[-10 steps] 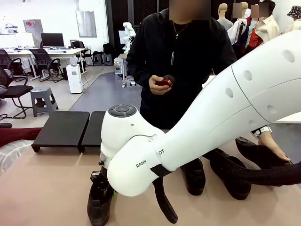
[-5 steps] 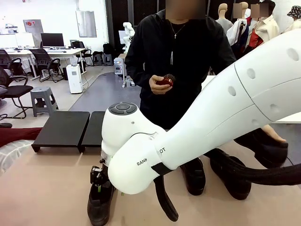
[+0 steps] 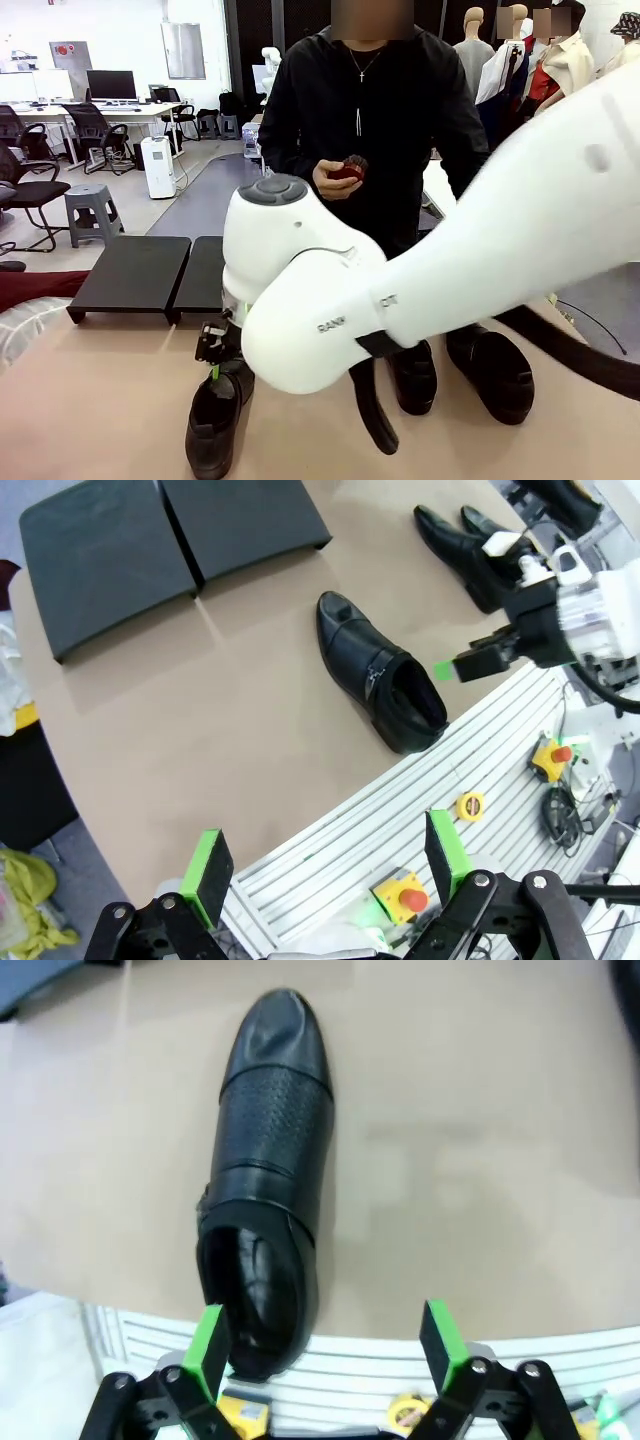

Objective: Organize the shoes by placing them on the stand.
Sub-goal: Pick up one Shoe and place it in the middle of the table.

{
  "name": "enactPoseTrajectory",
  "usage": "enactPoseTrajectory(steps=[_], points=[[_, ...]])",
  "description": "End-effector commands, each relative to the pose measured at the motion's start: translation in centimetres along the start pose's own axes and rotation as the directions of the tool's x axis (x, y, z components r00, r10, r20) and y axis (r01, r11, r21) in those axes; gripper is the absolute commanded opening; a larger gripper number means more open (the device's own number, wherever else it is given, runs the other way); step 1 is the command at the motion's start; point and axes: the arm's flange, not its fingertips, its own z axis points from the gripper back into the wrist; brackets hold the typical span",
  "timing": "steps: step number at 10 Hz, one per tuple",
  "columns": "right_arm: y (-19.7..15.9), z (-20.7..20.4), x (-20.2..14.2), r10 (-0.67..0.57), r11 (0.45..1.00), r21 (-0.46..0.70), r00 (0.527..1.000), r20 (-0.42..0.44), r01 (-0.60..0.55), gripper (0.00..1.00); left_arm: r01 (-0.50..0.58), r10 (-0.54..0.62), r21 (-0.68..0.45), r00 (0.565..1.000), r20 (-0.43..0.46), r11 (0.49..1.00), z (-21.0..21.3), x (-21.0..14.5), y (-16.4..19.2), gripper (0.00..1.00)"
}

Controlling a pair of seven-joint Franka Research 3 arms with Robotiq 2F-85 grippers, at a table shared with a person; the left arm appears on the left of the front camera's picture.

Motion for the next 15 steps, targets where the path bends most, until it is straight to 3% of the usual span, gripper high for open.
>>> enactPoseTrajectory(steps=[1,2,4,6,8,9,11,13,15], points=[[-3.5,3.1,-0.8,0.051,0.999,-0.010,0.998,0.037,-0.051,1.00,0.010,-0.010,-0.015,1.000,0.000,1.000,0.1,0.0,0.1,1.00],[-4.2,3.6,-0.4,0.025,0.999,0.019,1.000,0.017,-0.026,1.00,0.010,-0.010,-0.015,1.000,0.000,1.000,0.1,0.0,0.1,1.00],[0.1,2.3,-2.1,0.121,0.987,0.105,0.993,-0.016,-0.119,1.00,0.010,-0.010,-0.015,1.000,0.000,1.000,0.1,0.0,0.1,1.00],[4.7,1.8,-3.8,0.235,0.966,0.118,0.972,-0.014,-0.232,1.00,0.010,-0.010,-0.015,1.000,0.000,1.000,0.1,0.0,0.1,1.00],[5.8,1.1,-4.1,0.263,0.963,0.071,0.964,-0.024,-0.261,1.00,0.010,-0.010,-0.015,1.000,0.000,1.000,0.1,0.0,0.1,1.00],[4.0,1.4,-3.4,0.222,0.974,0.049,0.975,-0.018,-0.220,1.00,0.010,-0.010,-0.015,1.000,0.000,1.000,0.1,0.0,0.1,1.00],[-3.9,4.3,-2.1,0.192,0.980,0.067,0.981,-0.034,-0.190,1.00,0.010,-0.010,-0.015,1.000,0.000,1.000,0.1,0.0,0.1,1.00],[-16.6,8.9,-1.1,0.195,0.967,0.188,0.975,-0.106,-0.173,1.00,0.010,-0.010,-0.015,1.000,0.000,1.000,0.1,0.0,0.1,1.00],[-27.8,13.5,-1.7,0.039,0.990,0.138,0.998,-0.055,-0.031,1.00,0.010,-0.010,-0.015,1.000,0.000,1.000,0.1,0.0,0.1,1.00]])
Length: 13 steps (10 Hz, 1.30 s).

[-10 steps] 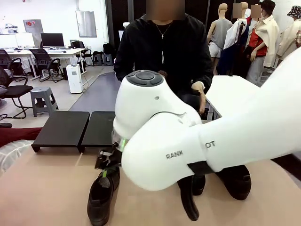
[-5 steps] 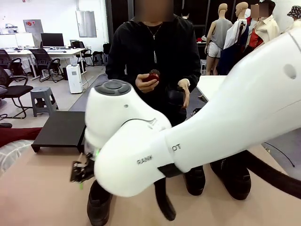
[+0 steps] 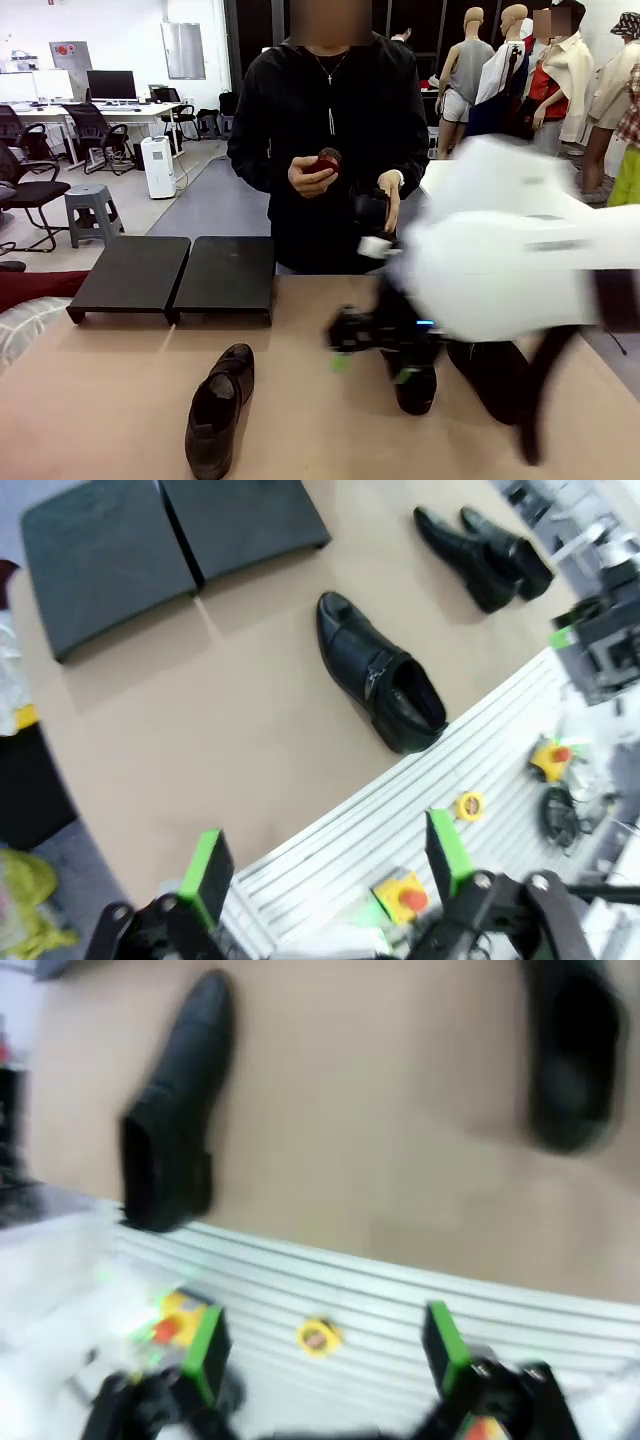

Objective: Organize the shoes by placing them on the stand.
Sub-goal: Pick up one Shoe and place it in the middle of the table.

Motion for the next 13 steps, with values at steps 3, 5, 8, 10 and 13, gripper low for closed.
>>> enactPoseTrajectory(steps=[3,5,8,10,13], points=[[-20.8,14.0,-5.1,-0.337,0.941,-0.003,0.936,0.104,0.339,1.00,0.011,-0.011,-0.014,1.000,-0.001,1.000,0.1,0.1,0.1,1.00],[-28.1,15.9,-7.4,-0.448,0.887,0.160,0.892,0.064,0.433,1.00,0.011,-0.011,-0.014,1.000,-0.001,1.000,0.1,0.1,0.1,1.00],[-32.0,15.1,-10.6,-0.416,0.849,0.381,0.908,0.053,0.367,1.00,0.011,-0.011,-0.014,1.000,-0.001,1.000,0.1,0.1,0.1,1.00],[-33.3,21.5,-8.7,-0.466,0.845,0.322,0.884,0.050,0.427,1.00,0.011,-0.011,-0.014,1.000,-0.001,1.000,0.1,0.1,0.1,1.00],[-33.3,21.5,-8.7,-0.466,0.845,0.322,0.884,0.050,0.427,1.00,0.011,-0.011,-0.014,1.000,-0.001,1.000,0.1,0.1,0.1,1.00]])
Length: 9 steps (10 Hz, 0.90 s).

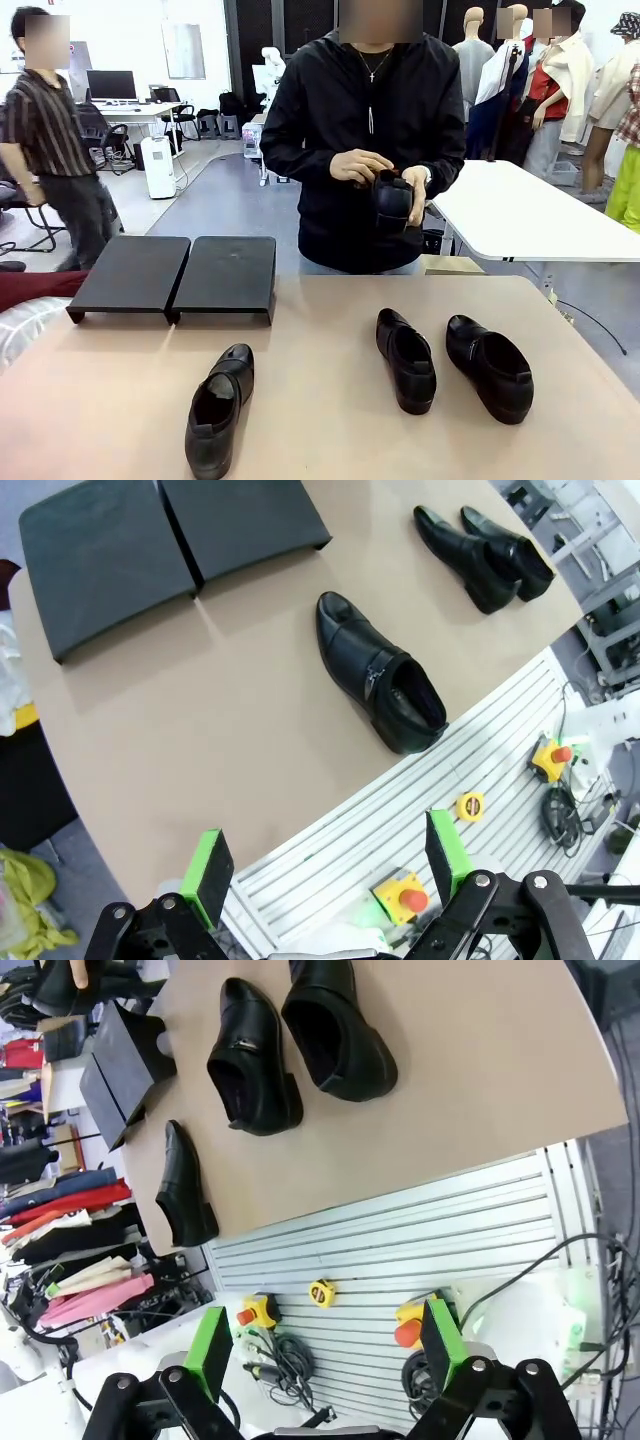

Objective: Organize the shoes by placing them on the stand.
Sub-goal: Pick up one Shoe and place it in the middle of the table, then place the Shoe from the middle of the table onto the Shoes Stand.

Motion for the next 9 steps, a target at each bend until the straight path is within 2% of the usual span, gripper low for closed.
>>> enactPoseTrajectory(steps=[1,9], points=[[0.02,0.31,-0.16,0.018,1.000,0.008,1.000,-0.004,-0.018,1.00,0.011,-0.011,-0.014,1.000,-0.001,1.000,0.06,0.07,0.06,1.00],[0.02,0.31,-0.16,0.018,1.000,0.008,1.000,-0.004,-0.018,1.00,0.000,0.000,0.000,1.000,0.000,1.000,0.00,0.00,0.00,1.00]])
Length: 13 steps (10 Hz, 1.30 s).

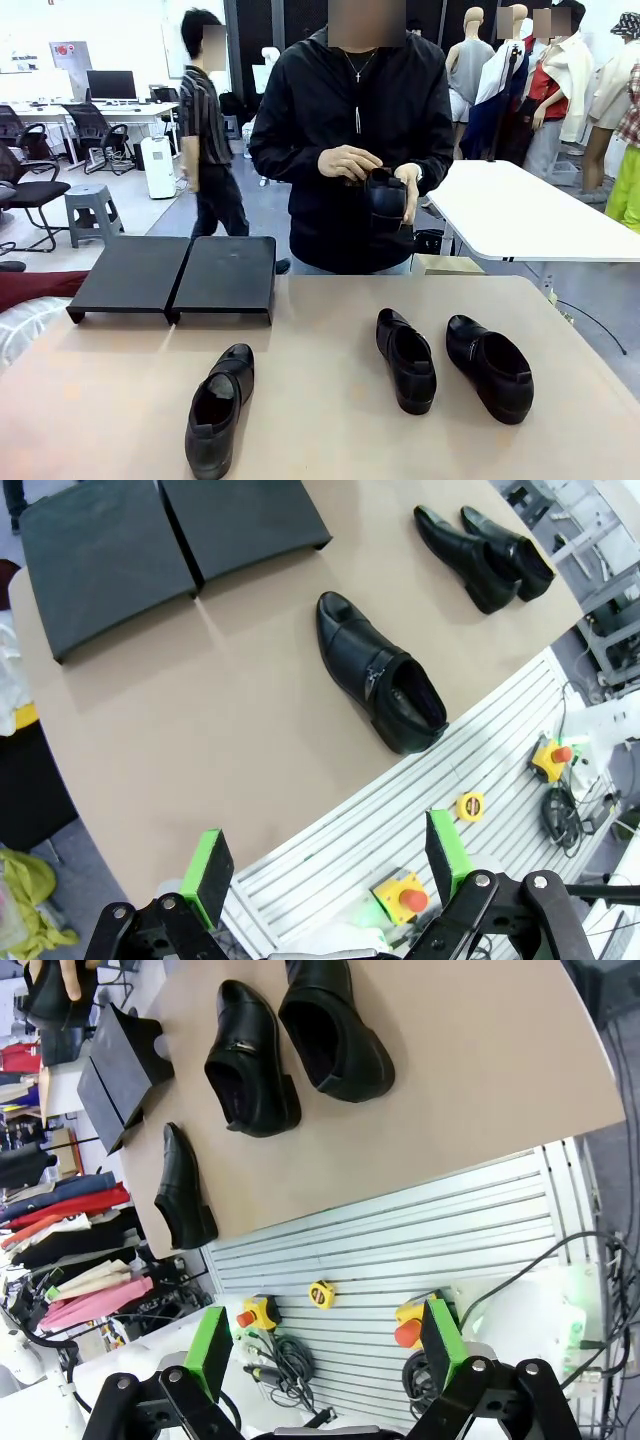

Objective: Organize the shoes by placing them on the stand.
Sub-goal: Place the Shoe from the middle of the table onto the Shoes Stand.

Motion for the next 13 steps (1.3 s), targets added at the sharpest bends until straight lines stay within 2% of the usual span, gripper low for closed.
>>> enactPoseTrajectory(steps=[1,2,3,4,5,6,7,8,9,10,13], points=[[-0.1,0.3,0.0,0.024,1.000,0.013,1.000,-0.008,-0.024,1.00,0.049,-0.046,0.028,0.996,-0.079,0.998,-0.8,3.4,-4.1,1.00],[-0.1,0.3,0.0,0.024,1.000,0.013,1.000,-0.008,-0.024,1.00,0.059,-0.044,0.078,0.984,-0.175,0.995,-4.1,6.1,-10.2,1.00],[-0.1,0.3,0.0,0.024,1.000,0.013,1.000,-0.008,-0.024,1.00,0.000,0.032,0.140,0.974,-0.226,0.990,-8.4,7.1,-15.7,1.00],[-0.1,0.3,0.0,0.024,1.000,0.013,1.000,-0.008,-0.024,1.00,-0.108,0.194,0.317,0.947,-0.254,0.942,-12.8,7.0,-20.0,1.00],[-0.1,0.3,0.0,0.024,1.000,0.013,1.000,-0.008,-0.024,1.00,-0.167,0.262,0.335,0.929,-0.262,0.927,-17.2,5.9,-24.0,1.00],[-0.1,0.3,0.0,0.024,1.000,0.013,1.000,-0.008,-0.024,1.00,-0.167,0.277,0.357,0.917,-0.287,0.919,-21.0,4.7,-26.4,1.00],[-0.1,0.3,0.0,0.024,1.000,0.013,1.000,-0.008,-0.024,1.00,-0.153,0.279,0.360,0.902,-0.330,0.920,-24.4,2.8,-28.5,1.00],[-0.1,0.3,0.0,0.024,1.000,0.013,1.000,-0.008,-0.024,1.00,-0.183,0.304,0.411,0.918,-0.253,0.893,-26.4,1.7,-29.8,1.00],[-0.1,0.3,0.0,0.024,1.000,0.013,1.000,-0.008,-0.024,1.00,-0.209,0.290,0.285,0.916,-0.278,0.935,-24.3,4.2,-28.0,1.00],[-0.1,0.3,0.0,0.024,1.000,0.013,1.000,-0.008,-0.024,1.00,-0.141,0.276,0.403,0.913,-0.299,0.904,-25.8,0.4,-29.8,1.00],[-0.1,0.3,0.0,0.024,1.000,0.013,1.000,-0.008,-0.024,1.00,-0.149,0.276,0.380,0.912,-0.304,0.913,-26.5,1.2,-29.9,1.00]])
